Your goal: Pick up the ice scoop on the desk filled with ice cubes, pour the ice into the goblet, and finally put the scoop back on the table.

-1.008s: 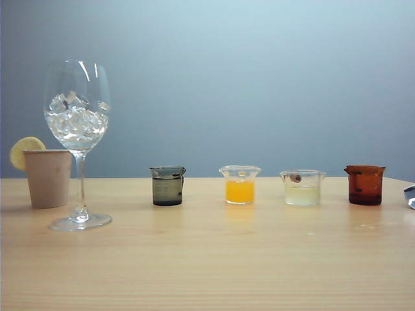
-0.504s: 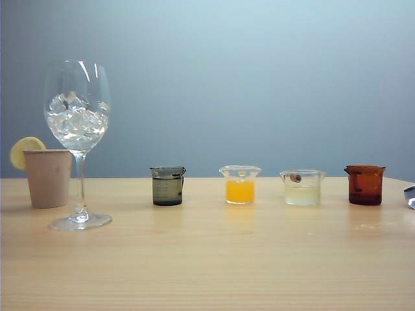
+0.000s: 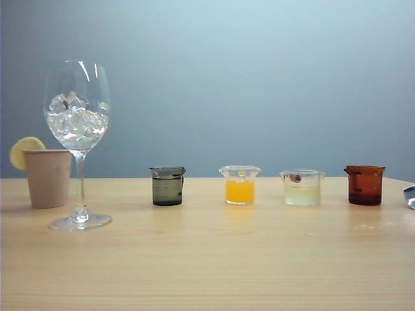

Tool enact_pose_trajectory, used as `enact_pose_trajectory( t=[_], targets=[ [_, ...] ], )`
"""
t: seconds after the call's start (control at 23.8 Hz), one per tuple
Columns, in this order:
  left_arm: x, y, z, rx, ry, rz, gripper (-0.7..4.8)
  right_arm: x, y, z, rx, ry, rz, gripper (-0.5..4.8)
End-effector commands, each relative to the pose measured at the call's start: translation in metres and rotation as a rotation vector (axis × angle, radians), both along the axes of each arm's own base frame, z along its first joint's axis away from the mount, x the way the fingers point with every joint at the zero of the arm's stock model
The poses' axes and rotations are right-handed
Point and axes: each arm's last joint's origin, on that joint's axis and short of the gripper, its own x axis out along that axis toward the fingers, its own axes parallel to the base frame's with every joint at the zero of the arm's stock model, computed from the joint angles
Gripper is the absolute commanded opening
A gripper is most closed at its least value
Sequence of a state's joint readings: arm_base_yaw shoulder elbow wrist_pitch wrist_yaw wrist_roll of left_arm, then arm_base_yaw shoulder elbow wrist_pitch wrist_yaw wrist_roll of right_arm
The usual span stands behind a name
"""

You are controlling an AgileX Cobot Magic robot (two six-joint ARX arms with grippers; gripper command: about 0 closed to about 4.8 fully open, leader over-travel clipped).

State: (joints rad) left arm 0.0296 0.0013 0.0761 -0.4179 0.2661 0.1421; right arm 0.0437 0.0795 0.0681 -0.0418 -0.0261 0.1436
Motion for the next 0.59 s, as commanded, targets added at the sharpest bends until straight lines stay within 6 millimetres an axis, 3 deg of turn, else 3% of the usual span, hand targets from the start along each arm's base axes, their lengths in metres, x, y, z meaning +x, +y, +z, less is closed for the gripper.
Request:
enact_pose_trajectory(
  t=[0.04, 0.29, 0.46, 0.59],
  targets=[
    [0.004, 0.000, 0.003, 0.004, -0.094, -0.007, -0.05, -0.002, 0.000, -0.007, 0.000, -0.054, -0.002, -0.06],
    [0.009, 0.000, 0.002, 0.007, -0.181, -0.006, -0.05, -0.002, 0.000, -0.027, -0.007, 0.091, -0.001, -0.06],
    [0.009, 0.000, 0.002, 0.007, -0.182, -0.007, -0.05, -0.002, 0.000, -0.027, -0.007, 0.093, -0.001, -0.06],
    [0.009, 0.003, 0.002, 0.006, -0.177, 0.085, -0.05, -0.002, 0.000, -0.027, -0.007, 0.093, -0.001, -0.06]
  ],
)
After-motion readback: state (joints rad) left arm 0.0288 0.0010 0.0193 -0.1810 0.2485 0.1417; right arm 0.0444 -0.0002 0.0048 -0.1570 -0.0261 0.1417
